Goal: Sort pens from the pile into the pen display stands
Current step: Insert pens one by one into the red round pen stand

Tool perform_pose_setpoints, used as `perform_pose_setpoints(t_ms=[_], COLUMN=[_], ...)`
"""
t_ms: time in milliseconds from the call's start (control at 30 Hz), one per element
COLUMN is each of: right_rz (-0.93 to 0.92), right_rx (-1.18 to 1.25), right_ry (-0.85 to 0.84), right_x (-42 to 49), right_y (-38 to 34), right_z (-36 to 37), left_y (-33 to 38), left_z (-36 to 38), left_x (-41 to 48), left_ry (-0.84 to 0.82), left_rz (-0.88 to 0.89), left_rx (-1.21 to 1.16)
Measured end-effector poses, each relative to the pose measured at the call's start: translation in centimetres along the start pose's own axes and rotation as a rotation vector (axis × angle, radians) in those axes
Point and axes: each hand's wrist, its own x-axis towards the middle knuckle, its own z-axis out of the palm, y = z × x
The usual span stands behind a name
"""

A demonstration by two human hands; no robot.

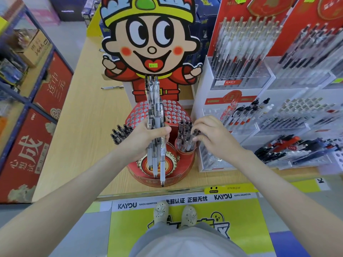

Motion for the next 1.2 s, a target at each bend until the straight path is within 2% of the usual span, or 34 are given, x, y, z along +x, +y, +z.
perform_pose_setpoints(t_ms=[167, 367, 467, 533, 700, 967, 1200], right_rz=[-0.124, -0.091, -0.028, 0.03, -0.006, -0.018, -0.005], right_rx=[-0.023, -0.155, -0.218, -0.175, -0.114, -0.182, -0.097], right_ry=[-0.039, -0.063, -0.023, 0.019, 0.017, -0.012, -0.124], right_x=[-0.6, -0.8, -1.1, -1.3, -1.1, -1.5, -1.3], right_y=[-0.1, 0.0, -0.4, -0.7, -0.5, -0.1, -0.2], right_z=[0.0, 1.0, 1.6, 1.6, 1.3, 1.4, 0.6], left_y=[-0.1, -0.1, -0.1, -0.1, -0.4, -0.7, -0.6], left_z=[-0.3, -0.1, -0.2, -0.4, -0.6, -0.3, 0.2], left_x=[0.2, 1.1, 1.4, 1.6, 1.9, 2.3, 2.4], left_ry=[-0.002, -0.05, -0.062, -0.081, -0.115, -0.148, -0.154], left_rz=[0.019, 0.043, 0.044, 0.046, 0.026, 0.007, 0.002], left_rx=[0.009, 0.044, 0.058, 0.076, 0.067, 0.081, 0.063])
